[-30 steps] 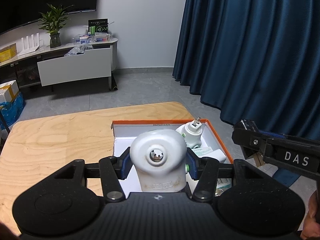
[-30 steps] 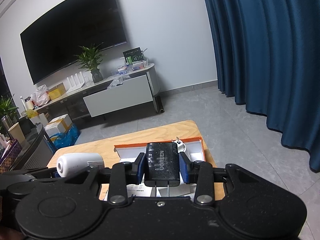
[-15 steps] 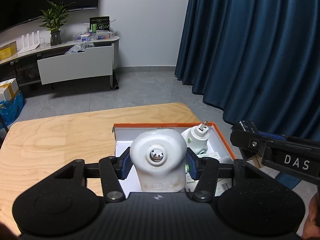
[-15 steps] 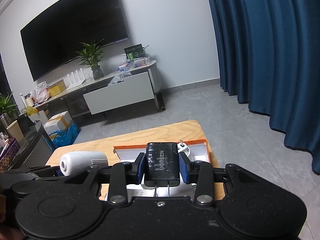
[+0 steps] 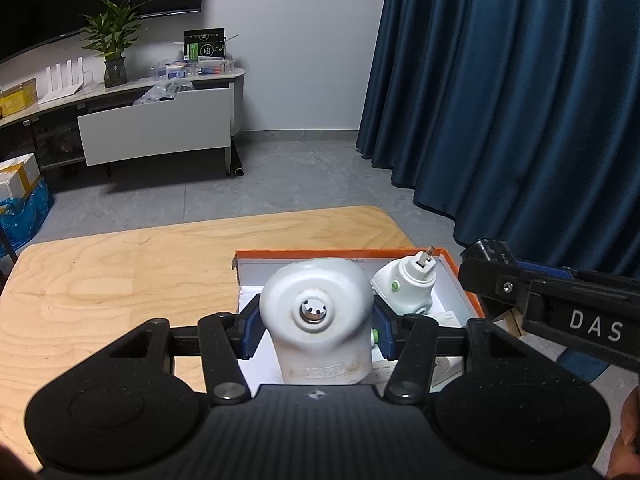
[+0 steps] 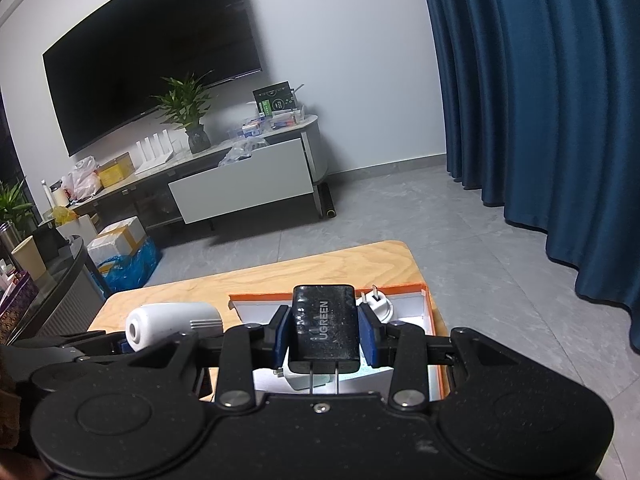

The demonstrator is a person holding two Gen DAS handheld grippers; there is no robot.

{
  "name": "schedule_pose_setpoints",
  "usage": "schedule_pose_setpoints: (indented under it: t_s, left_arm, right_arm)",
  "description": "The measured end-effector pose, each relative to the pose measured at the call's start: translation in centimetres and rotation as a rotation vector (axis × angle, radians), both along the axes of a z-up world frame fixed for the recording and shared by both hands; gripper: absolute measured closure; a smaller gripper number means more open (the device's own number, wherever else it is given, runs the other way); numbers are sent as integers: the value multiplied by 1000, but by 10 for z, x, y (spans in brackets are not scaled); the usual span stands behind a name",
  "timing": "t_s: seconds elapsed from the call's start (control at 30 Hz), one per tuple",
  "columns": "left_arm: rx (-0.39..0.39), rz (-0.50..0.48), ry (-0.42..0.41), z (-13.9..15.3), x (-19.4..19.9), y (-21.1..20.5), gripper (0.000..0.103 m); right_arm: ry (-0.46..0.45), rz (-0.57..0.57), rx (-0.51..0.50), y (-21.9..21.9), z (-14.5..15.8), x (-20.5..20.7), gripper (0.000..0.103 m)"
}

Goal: Organize rigid objects
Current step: 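Hold the diffuser and charger above the box with both grippers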

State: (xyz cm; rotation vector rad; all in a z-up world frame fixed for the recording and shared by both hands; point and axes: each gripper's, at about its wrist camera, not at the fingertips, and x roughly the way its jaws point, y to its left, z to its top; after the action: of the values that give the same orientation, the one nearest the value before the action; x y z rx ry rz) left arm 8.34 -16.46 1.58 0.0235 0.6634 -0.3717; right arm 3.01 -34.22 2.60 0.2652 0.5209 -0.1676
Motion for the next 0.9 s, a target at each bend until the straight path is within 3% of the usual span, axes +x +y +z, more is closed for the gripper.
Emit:
schedule_pose_setpoints:
  t_s: [0.9]
  left_arm:
    - [8,26,15,-7,17,6,49]
  right_arm:
    - [24,21,6,8,-11,16,59]
